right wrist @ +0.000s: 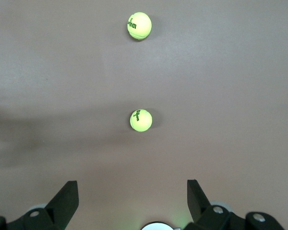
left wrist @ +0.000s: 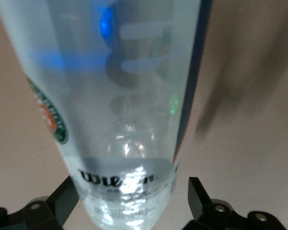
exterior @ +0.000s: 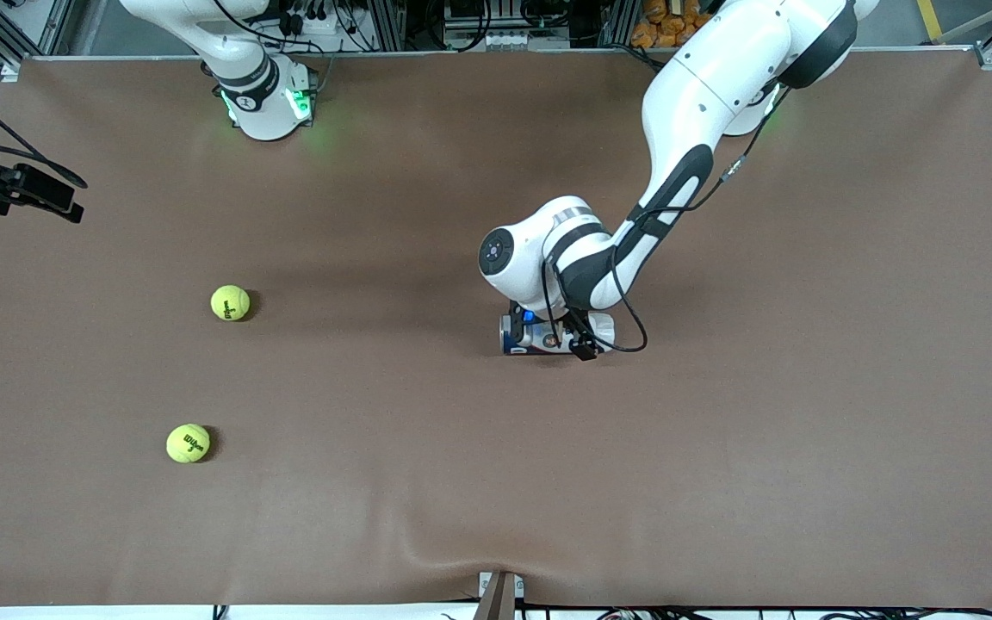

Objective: Insert tennis ball vertically with right arm
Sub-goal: 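Lift the tube upright with the left gripper while the right gripper reaches out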

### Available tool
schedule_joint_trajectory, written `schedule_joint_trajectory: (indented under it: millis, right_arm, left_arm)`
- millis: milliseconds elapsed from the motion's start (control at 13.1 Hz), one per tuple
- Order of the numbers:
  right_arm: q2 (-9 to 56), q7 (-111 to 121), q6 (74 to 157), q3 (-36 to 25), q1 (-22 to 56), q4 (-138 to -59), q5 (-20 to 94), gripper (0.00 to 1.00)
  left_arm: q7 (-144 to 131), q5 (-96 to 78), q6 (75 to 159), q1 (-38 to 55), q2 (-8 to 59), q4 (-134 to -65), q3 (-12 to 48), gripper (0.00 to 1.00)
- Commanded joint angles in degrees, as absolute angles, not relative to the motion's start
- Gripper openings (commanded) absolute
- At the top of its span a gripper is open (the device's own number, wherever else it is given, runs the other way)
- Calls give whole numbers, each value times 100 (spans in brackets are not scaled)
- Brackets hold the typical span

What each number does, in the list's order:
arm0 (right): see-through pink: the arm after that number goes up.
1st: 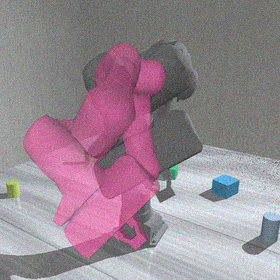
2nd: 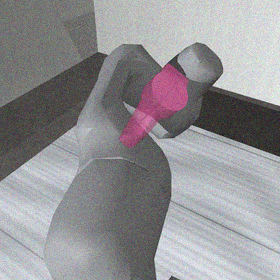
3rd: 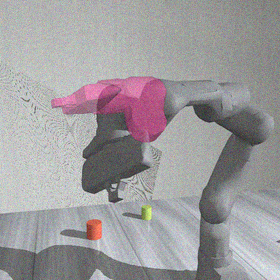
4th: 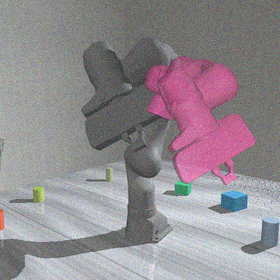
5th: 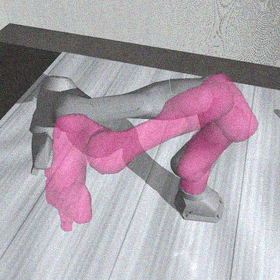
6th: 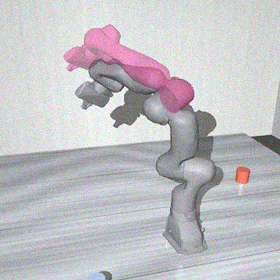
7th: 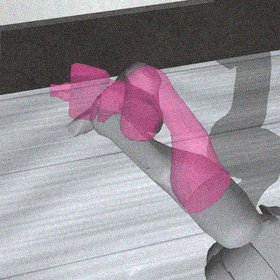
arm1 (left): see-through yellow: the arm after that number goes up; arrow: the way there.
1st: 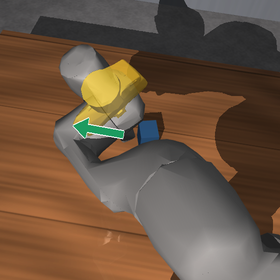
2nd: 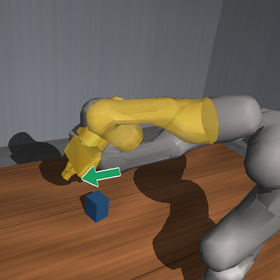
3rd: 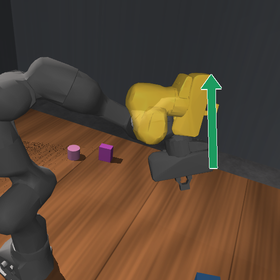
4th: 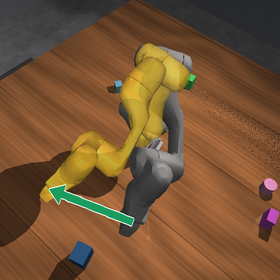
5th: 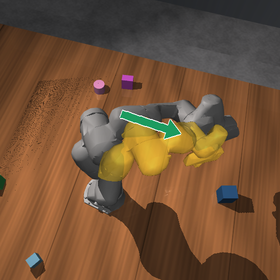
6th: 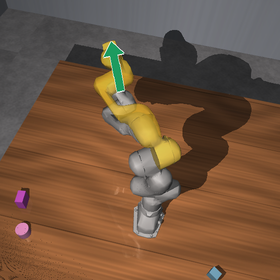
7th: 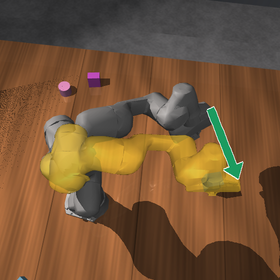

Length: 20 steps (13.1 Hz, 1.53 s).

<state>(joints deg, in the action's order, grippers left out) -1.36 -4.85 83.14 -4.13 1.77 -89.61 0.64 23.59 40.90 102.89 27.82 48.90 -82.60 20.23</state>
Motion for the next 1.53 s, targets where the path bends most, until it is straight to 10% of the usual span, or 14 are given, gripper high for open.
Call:
schedule_joint_trajectory:
  millis: [0, 764, 993, 1451]
  right_arm:
    - [-158, -580, 8323, -413, 211, -9000, 70, 100]
    - [-114, -580, 8358, -413, 202, -9009, 70, 100]
    - [-114, -580, 8393, -413, 193, -9000, 62, 100]
    - [-53, -510, 8587, -413, 202, -8991, 53, 100]
  left_arm:
    - [2127, 4166, 10310, 2856, 5053, -8112, 1995, 100]
    - [2136, 4148, 10283, 2865, 5045, -8112, 1942, 100]
    - [2145, 4157, 10283, 2865, 5027, -8112, 1942, 80]
    - [2162, 4175, 10292, 2865, 4966, -8112, 1986, 79]
